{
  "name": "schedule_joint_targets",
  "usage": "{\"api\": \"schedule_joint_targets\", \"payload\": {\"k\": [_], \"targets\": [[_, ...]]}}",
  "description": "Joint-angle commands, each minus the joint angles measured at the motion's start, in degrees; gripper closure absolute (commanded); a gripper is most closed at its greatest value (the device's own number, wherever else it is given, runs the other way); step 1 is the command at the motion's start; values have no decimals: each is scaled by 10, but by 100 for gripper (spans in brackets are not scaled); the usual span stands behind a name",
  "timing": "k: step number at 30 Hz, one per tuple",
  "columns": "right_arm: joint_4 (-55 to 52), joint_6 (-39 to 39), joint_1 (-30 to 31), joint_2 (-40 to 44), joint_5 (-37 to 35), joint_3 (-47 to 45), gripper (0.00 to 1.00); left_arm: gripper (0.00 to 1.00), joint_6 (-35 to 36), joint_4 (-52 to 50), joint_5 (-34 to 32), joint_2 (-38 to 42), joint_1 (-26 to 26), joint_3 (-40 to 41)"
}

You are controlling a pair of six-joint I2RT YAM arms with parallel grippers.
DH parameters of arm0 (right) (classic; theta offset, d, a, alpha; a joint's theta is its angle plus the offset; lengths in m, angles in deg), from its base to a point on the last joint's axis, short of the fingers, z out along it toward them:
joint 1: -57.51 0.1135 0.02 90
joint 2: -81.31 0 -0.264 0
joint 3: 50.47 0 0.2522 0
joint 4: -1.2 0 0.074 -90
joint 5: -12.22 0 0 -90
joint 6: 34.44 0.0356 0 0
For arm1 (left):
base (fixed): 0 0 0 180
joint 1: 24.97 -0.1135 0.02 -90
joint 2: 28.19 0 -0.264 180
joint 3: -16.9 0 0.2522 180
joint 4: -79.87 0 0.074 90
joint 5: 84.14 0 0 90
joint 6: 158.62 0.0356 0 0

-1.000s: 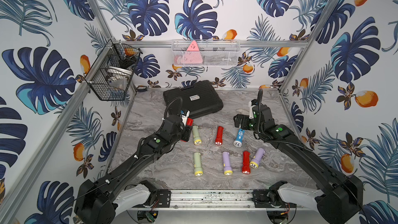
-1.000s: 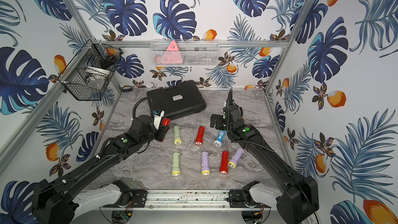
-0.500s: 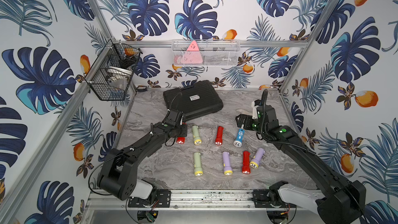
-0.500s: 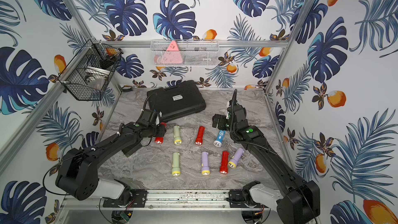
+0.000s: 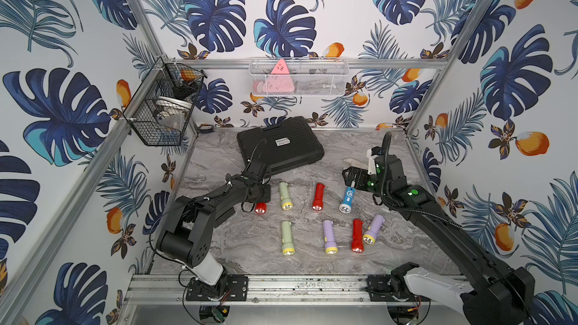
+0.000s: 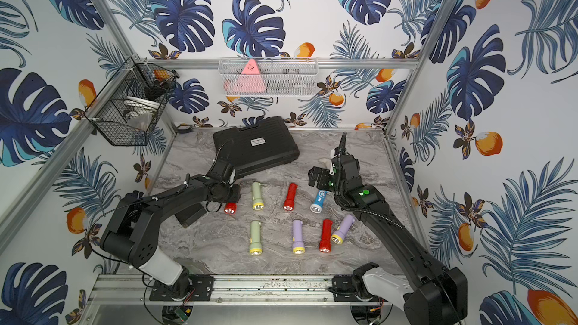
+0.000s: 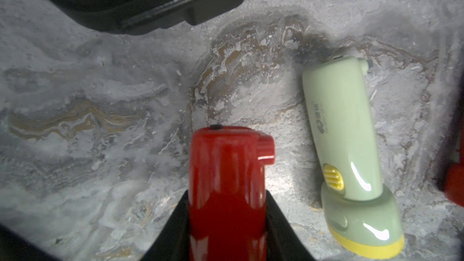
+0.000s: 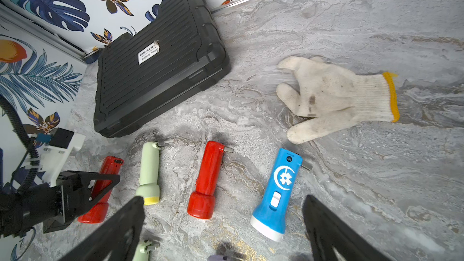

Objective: Close the plug at the bottom of the flashlight
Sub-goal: Place the flashlight at the center of the board.

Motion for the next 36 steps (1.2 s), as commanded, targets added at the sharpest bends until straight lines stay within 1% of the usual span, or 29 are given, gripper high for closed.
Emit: {"api": "schedule_joint_targets", "payload": {"k": [1, 4, 11, 14, 16, 19, 24, 26, 27, 28, 29, 30, 36], "targets": [[14, 13, 0, 1, 8, -2, 0, 99, -12, 17, -12, -8, -3, 8], [13, 15, 0, -2, 13, -1, 0, 99, -22, 26, -12, -17, -3, 12], [13, 22, 1, 5, 12, -6, 0, 91, -22, 33, -6, -33, -3, 13], [9, 21, 1, 8, 10, -4, 0, 81, -21, 29, -9, -42, -3, 12], [5, 20, 0, 11, 9, -3, 0, 76, -20, 26, -9, -49, -3, 9], [3, 20, 0, 15, 6, -2, 0, 65, -19, 22, -6, -59, -3, 6], [-2, 17, 0, 16, 4, 2, 0, 55, -20, 17, -7, -59, -3, 4], [-3, 16, -1, 15, 3, 5, 0, 47, -20, 15, -6, -58, -3, 4], [-3, 15, 0, 14, 3, 5, 0, 46, -21, 15, -4, -57, -3, 3], [-3, 15, 0, 14, 2, 6, 0, 43, -21, 14, -3, -56, -3, 2], [-3, 15, -1, 14, 2, 7, 0, 38, -22, 13, -2, -55, -3, 1], [-4, 15, -1, 12, 3, 8, 0, 37, -21, 12, -1, -55, -3, 1], [-9, 14, -1, 6, 12, 19, 0, 36, -14, 3, -21, -26, -3, -3]]}}
